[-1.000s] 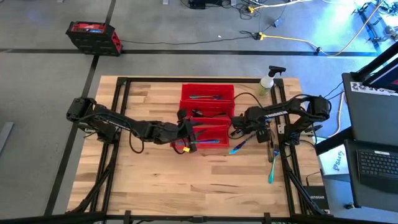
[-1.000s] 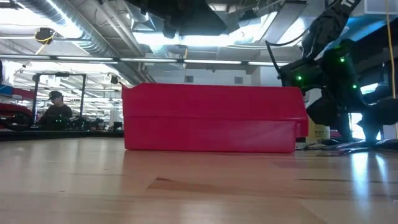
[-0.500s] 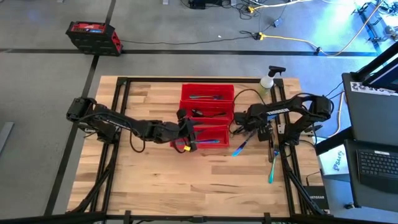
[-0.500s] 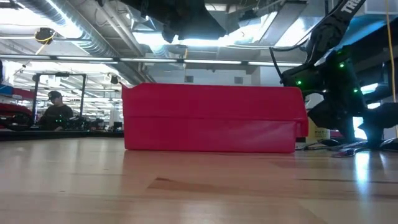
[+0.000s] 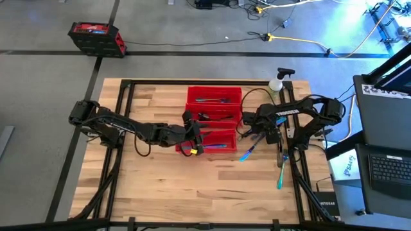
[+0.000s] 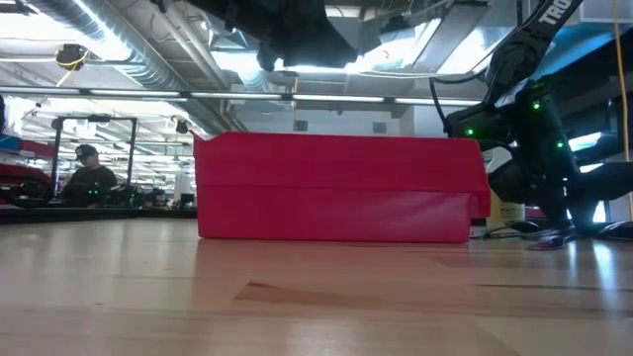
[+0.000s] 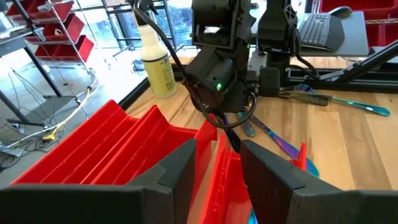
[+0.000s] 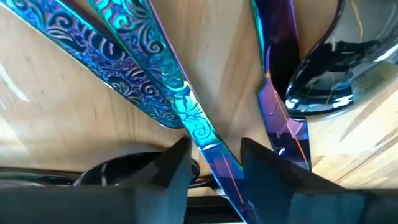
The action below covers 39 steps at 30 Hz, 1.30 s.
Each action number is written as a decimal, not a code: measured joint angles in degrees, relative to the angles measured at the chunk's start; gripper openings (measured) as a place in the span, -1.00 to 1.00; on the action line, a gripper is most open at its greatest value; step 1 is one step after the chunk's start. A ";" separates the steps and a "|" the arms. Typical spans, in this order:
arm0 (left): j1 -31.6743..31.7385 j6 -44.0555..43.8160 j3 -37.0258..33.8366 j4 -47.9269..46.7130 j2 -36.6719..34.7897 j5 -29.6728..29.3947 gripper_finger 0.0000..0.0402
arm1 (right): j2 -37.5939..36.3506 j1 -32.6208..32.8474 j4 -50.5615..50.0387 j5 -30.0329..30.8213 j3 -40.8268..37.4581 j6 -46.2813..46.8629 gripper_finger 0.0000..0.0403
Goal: Sort silverware
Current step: Put the purple table knife into the bottom red bin
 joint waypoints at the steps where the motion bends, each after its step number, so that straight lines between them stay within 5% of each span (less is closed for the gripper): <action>1: 0.00 -0.27 0.00 -0.30 0.00 0.00 -0.43 | 0.01 0.02 -0.01 0.01 0.00 0.03 -0.48; 20: 0.37 -1.44 0.00 -1.33 0.02 0.00 -0.43 | -1.19 -0.02 -4.48 -0.91 1.98 4.16 -0.87; 39: 1.10 -0.32 0.00 -2.10 0.02 -0.20 -0.43 | -13.52 4.19 -27.31 -13.22 24.22 13.17 -0.89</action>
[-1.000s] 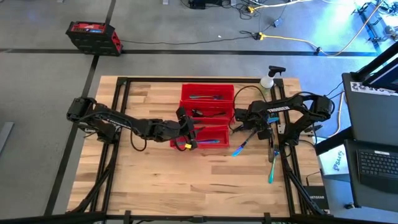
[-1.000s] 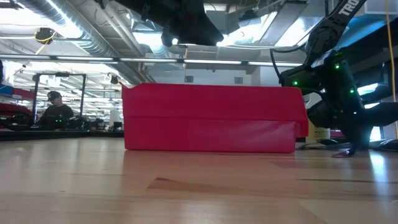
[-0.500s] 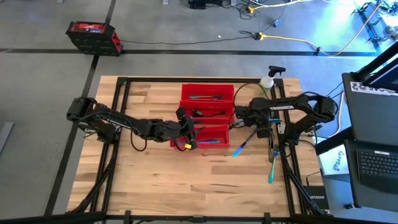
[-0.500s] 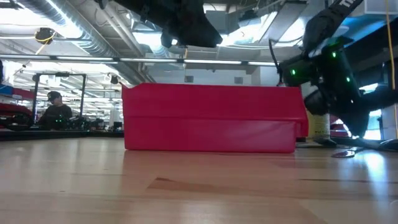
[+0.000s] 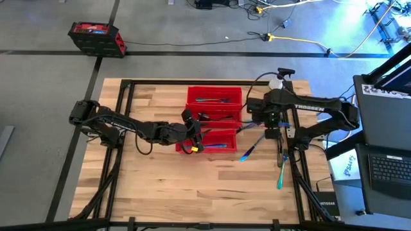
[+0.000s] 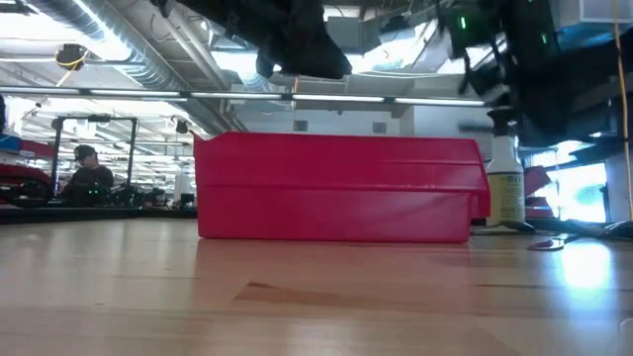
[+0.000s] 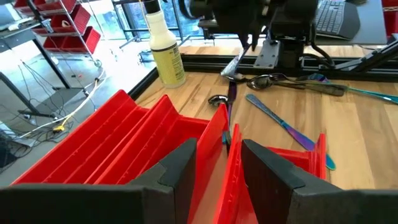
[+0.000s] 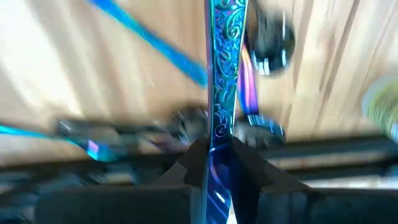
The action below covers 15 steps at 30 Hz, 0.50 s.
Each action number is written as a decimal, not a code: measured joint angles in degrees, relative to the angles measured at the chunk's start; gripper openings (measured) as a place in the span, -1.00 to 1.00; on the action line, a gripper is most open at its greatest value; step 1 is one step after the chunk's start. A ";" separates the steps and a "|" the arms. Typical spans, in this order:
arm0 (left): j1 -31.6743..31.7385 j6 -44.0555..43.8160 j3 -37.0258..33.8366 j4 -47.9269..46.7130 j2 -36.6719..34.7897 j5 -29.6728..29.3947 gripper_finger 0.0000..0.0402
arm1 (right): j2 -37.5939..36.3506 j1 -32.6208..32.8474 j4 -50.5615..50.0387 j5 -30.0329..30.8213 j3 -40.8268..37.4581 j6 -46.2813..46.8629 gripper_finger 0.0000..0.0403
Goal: Sort silverware
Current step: Put the purple table knife into the bottom red bin
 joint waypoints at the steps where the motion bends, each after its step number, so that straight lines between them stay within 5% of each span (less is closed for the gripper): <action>1: -0.30 0.20 0.00 0.04 0.00 -0.03 -0.43 | -0.03 1.14 0.47 -1.06 1.51 0.61 -0.89; 10: -4.12 2.03 -0.02 -1.30 -2.71 3.04 -0.43 | 0.63 11.34 17.51 -5.88 6.75 8.04 -0.89; 15: -6.35 -4.93 -0.04 -11.14 -11.52 2.99 -0.43 | 4.37 13.19 26.89 -6.44 6.77 10.44 -0.89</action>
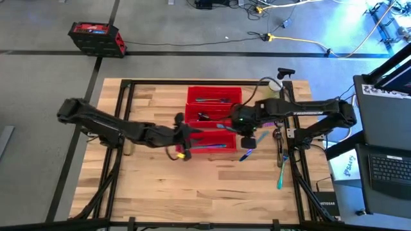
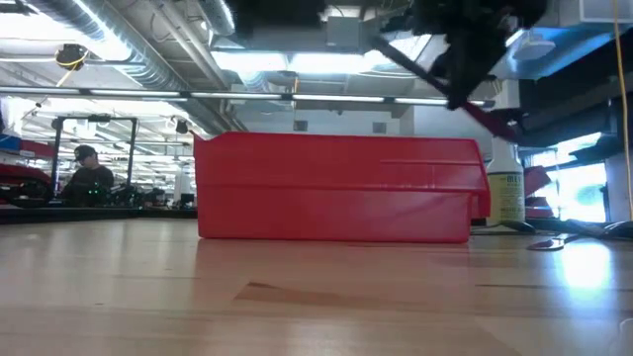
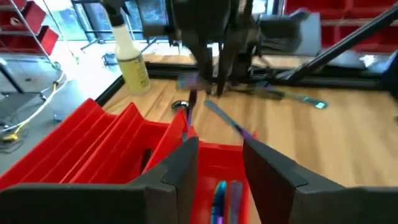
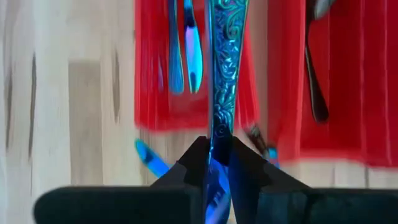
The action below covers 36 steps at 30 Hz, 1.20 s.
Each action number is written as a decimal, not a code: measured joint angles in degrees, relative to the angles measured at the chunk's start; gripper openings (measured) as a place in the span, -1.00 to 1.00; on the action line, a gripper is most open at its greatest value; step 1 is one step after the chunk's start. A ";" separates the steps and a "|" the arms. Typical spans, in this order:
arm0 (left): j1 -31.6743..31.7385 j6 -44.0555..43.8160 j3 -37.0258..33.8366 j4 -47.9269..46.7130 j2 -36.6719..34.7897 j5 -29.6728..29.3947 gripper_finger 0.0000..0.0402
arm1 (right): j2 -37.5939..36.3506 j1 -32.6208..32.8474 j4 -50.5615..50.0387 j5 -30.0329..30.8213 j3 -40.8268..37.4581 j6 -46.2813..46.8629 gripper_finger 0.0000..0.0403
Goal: Sort silverware
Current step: Put the purple table knife into the bottom red bin
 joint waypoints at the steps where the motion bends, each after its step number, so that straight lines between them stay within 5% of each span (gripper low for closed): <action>1: -0.76 -0.99 0.05 -2.55 -2.02 -0.82 -0.43 | 0.97 0.29 1.85 0.00 0.00 0.06 -0.89; 6: -4.58 -4.63 0.04 -17.02 -9.53 -6.10 -0.43 | 7.01 0.93 9.06 -0.80 0.89 0.06 -0.89; 12: -7.41 -11.22 0.04 -29.17 -15.30 -11.04 -0.43 | 15.36 2.62 8.58 -0.33 11.26 0.03 -0.89; 26: -7.95 -6.04 0.04 -36.44 -20.84 -12.78 -0.43 | 38.86 4.14 -6.99 2.98 38.84 2.00 -0.89; 36: -6.36 -2.80 0.04 -42.81 -26.91 -13.25 -0.43 | 41.17 4.03 -13.50 5.57 41.13 5.95 -0.88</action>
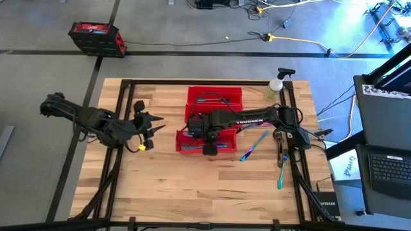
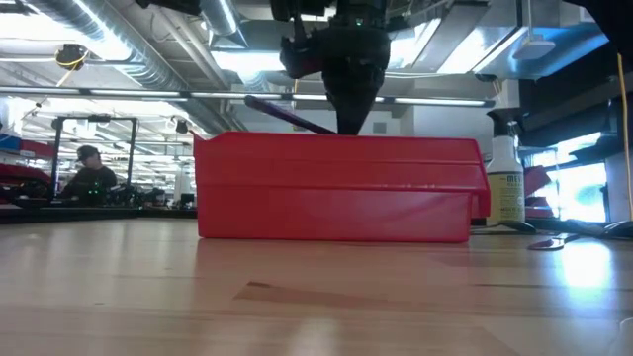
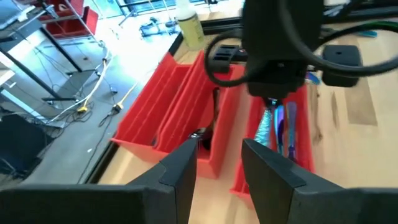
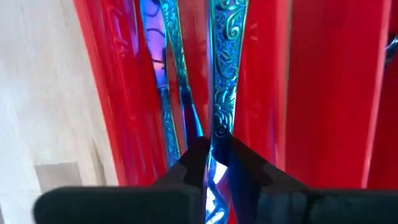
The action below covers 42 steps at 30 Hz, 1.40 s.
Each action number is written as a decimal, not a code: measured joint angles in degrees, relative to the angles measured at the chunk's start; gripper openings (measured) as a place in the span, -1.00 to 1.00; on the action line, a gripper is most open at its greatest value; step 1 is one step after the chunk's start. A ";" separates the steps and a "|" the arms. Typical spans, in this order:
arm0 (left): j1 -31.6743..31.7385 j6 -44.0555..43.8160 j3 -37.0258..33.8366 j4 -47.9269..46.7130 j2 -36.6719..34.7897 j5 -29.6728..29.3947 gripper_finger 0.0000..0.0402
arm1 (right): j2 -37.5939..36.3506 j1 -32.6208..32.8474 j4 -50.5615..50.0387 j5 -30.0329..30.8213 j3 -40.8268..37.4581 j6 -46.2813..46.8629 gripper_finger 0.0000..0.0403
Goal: Sort silverware
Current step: Put the purple table knife into the bottom red bin
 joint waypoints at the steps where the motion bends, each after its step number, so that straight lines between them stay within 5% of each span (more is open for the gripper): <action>1: 0.13 -0.07 0.00 0.01 -0.41 0.01 -0.43 | 0.00 0.00 0.26 -0.40 0.00 0.02 -0.85; 10: 1.19 -0.14 -0.02 2.53 -1.68 5.83 -0.43 | 0.00 0.04 0.24 -2.52 0.00 0.27 -0.56; 19: 1.14 -0.11 -0.02 7.77 -0.42 11.03 -0.43 | -3.54 0.04 -1.61 -1.25 0.00 -2.74 -0.51; 30: -0.80 15.18 0.00 33.91 15.64 13.82 -0.43 | -15.63 0.49 -12.96 4.32 -0.31 0.52 -0.51; 36: -0.72 17.12 -0.02 47.37 27.73 13.73 -0.43 | -22.05 3.39 -11.36 3.76 -8.64 1.83 -0.51; 42: -0.72 14.76 -0.02 57.99 36.81 15.60 -0.43 | -35.47 7.80 1.50 2.71 -27.71 4.38 -0.51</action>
